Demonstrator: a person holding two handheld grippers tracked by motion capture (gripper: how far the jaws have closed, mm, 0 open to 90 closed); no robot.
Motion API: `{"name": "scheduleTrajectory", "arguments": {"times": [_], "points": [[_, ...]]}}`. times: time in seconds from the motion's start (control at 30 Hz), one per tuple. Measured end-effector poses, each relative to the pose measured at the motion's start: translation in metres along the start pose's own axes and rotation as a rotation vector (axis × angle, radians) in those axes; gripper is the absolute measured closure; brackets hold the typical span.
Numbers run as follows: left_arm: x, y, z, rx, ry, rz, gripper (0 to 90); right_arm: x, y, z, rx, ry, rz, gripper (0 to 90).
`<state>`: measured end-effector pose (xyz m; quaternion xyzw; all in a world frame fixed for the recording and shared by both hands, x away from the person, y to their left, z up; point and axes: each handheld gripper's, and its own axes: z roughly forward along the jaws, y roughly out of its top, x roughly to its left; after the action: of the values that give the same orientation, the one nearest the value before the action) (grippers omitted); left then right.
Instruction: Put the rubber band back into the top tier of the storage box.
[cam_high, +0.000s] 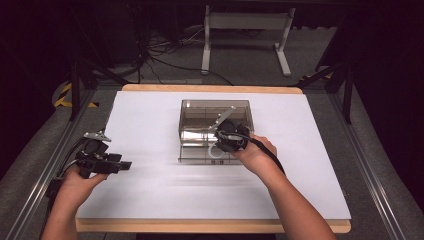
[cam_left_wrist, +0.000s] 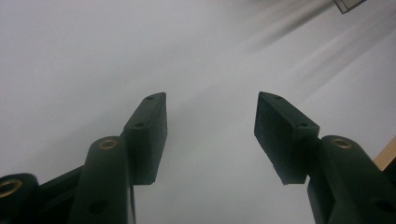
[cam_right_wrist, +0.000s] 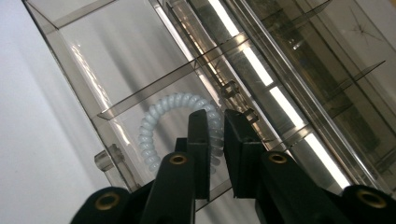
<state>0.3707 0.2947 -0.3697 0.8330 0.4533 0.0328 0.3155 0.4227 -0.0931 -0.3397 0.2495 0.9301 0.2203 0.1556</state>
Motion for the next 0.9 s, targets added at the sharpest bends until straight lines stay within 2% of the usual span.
{"name": "scheduleTrajectory", "arguments": {"times": [0.13,0.23,0.43,0.6,0.7,0.9], "points": [[0.000,0.001,0.000,0.003,0.001,0.002,44.7,-0.001,-0.002,-0.003,-0.019,-0.013,0.003,75.8],[0.000,0.002,0.001,0.002,-0.001,0.003,44.7,-0.003,-0.004,-0.007,-0.028,-0.016,0.007,80.9],[-0.001,0.005,0.003,0.002,-0.003,0.010,44.8,-0.005,-0.010,-0.015,-0.065,-0.040,0.022,83.2],[-0.002,0.009,0.006,0.006,-0.011,0.023,44.8,-0.007,-0.019,-0.024,-0.120,-0.023,0.031,88.7],[-0.002,0.010,0.006,0.005,-0.012,0.024,44.8,-0.007,-0.023,-0.028,-0.129,-0.029,0.024,89.5],[-0.002,0.012,0.008,0.008,-0.018,0.027,44.8,-0.010,-0.038,-0.040,-0.197,0.010,0.085,90.0]]}}
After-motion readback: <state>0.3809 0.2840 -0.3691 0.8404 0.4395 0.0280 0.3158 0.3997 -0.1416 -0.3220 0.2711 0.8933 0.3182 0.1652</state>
